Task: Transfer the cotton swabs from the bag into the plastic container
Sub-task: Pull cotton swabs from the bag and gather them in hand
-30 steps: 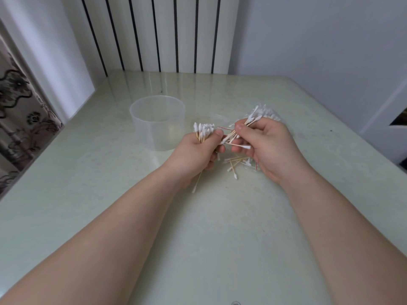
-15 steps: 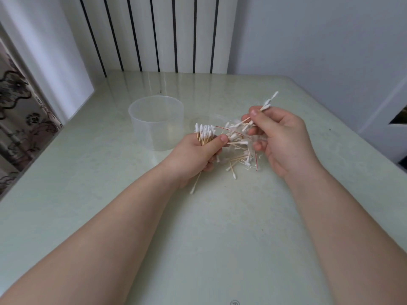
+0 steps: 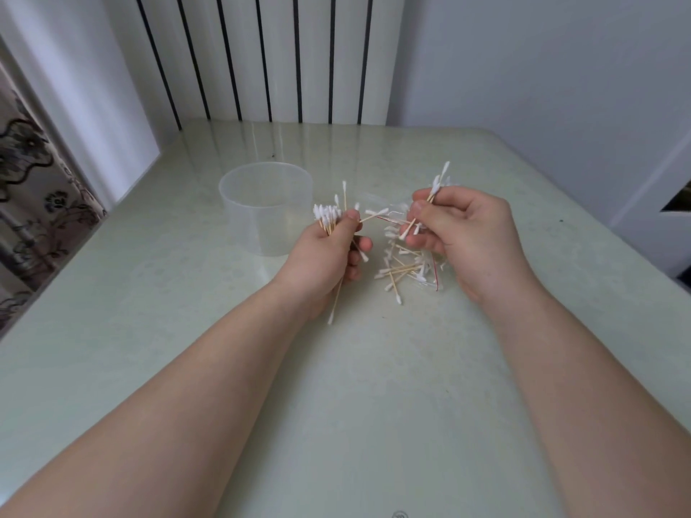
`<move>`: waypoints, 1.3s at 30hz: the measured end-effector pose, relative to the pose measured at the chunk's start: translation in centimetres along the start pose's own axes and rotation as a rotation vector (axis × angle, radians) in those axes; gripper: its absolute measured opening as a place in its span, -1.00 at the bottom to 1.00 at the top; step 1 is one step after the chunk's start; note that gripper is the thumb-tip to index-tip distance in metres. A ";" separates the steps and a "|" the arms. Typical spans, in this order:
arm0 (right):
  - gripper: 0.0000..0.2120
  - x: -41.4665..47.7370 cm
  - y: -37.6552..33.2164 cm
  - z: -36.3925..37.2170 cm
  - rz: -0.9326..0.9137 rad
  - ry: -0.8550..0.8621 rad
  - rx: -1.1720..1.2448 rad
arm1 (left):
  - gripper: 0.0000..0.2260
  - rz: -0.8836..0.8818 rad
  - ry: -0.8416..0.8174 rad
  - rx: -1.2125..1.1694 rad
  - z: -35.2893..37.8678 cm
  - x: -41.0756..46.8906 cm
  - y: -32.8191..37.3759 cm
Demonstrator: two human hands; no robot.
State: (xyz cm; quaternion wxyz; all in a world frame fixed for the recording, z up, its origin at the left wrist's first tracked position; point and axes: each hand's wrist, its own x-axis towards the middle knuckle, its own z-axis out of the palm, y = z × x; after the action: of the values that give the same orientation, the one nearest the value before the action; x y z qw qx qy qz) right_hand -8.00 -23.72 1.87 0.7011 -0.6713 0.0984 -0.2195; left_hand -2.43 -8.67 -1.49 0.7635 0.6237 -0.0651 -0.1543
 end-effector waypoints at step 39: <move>-0.94 0.2 0.4 0.5 0.036 0.085 0.237 | -0.76 -0.036 -0.174 0.088 -0.2 -0.3 0.0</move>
State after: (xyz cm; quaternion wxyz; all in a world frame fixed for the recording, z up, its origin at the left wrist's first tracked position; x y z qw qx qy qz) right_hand -7.50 -23.40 1.55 0.7745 -0.5721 0.1134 -0.2449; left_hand -2.65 -8.34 -1.49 0.7239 0.6420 -0.1267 -0.2186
